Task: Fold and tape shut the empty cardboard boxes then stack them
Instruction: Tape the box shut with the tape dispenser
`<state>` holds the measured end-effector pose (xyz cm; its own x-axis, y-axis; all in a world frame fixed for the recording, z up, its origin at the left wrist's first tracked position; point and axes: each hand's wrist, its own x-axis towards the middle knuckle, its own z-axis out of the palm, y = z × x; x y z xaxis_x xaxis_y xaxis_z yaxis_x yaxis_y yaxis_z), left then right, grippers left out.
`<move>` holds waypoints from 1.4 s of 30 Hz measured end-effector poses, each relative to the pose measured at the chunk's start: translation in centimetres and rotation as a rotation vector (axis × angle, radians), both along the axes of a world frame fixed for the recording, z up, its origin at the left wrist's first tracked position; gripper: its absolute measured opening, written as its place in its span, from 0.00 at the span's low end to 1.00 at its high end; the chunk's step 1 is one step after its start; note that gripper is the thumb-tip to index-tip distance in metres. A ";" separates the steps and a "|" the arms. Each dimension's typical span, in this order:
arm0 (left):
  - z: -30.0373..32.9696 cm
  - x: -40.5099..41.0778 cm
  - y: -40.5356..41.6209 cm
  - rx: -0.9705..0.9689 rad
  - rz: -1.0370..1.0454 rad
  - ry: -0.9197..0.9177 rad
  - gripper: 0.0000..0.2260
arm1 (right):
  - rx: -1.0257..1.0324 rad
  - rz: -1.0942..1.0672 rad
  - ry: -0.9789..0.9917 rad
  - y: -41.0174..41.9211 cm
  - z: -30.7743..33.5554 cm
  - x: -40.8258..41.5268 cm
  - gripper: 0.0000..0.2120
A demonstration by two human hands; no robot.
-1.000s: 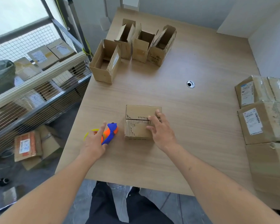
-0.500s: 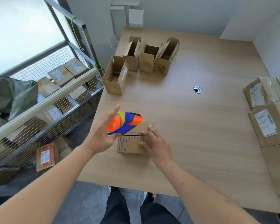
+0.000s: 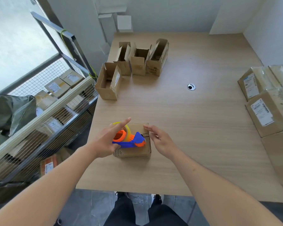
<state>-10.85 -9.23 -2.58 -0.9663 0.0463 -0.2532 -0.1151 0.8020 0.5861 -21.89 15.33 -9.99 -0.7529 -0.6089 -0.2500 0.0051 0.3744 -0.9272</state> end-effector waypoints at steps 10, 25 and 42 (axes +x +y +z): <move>0.4 0.0 0.9 -0.001 -0.019 0.023 0.53 | 0.056 0.114 0.104 0.4 0.4 -0.9 0.16; -1.3 0.2 0.8 -0.036 -0.044 0.075 0.48 | 0.119 0.031 0.142 -0.9 0.7 -1.2 0.10; -3.0 1.0 1.1 -0.253 -0.016 0.190 0.41 | 0.210 0.006 0.175 -1.4 2.0 -0.5 0.11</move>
